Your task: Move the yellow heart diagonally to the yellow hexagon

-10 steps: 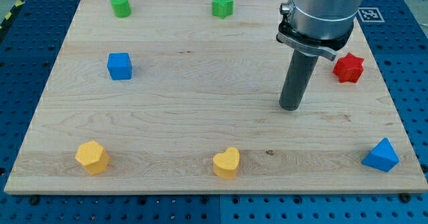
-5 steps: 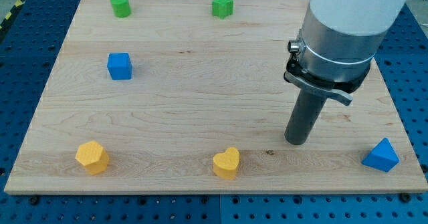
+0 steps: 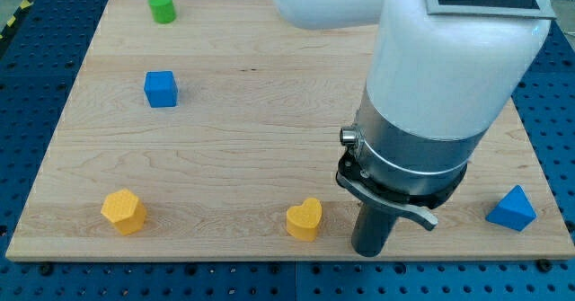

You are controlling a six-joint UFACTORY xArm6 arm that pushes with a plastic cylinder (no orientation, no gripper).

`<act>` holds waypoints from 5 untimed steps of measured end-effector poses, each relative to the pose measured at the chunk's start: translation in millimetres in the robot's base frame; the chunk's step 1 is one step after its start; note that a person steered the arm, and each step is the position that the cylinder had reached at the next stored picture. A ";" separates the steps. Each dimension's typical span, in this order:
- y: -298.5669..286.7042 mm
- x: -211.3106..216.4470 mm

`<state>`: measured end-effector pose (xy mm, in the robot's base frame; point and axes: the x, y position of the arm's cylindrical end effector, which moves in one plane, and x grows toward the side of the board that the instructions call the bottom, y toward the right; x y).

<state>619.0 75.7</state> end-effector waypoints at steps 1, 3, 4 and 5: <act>-15.8 -0.5; -35.7 -0.9; -42.5 -0.9; -68.7 -0.9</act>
<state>618.1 7.0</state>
